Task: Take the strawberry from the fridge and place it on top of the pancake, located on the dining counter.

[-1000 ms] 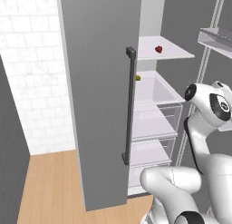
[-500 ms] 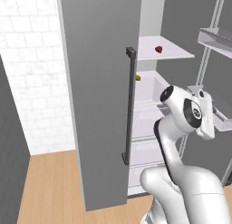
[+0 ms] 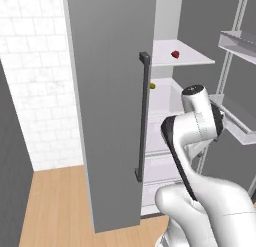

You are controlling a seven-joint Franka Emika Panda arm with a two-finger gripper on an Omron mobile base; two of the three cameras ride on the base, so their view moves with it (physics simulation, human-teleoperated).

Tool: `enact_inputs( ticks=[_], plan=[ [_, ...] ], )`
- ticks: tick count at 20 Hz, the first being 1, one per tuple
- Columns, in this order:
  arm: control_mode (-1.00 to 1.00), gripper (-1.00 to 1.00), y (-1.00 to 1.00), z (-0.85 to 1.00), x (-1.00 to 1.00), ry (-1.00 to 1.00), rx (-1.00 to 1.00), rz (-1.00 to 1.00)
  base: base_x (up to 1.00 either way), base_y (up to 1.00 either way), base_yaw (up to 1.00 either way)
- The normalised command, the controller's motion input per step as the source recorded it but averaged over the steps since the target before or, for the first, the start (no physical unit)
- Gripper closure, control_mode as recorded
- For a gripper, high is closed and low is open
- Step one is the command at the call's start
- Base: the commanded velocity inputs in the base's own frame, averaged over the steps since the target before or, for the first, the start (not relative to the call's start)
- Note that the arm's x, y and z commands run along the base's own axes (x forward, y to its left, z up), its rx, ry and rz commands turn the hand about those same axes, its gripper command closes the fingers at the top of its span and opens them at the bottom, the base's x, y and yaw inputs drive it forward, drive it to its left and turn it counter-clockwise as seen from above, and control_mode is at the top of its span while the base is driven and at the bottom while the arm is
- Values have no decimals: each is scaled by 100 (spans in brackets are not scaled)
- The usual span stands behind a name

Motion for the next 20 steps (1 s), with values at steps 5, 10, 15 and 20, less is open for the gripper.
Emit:
enact_inputs(
  ticks=[5,10,15,20],
  plan=[
    [-100,-100,63,-21,0,-60,55,-44,0,0,0],
    [-100,-100,60,55,-2,-31,22,-12,0,0,0],
    [-100,-100,23,50,-39,3,-3,-7,0,0,0],
    [-100,-100,0,6,-75,2,1,-18,0,0,0]
  ],
)
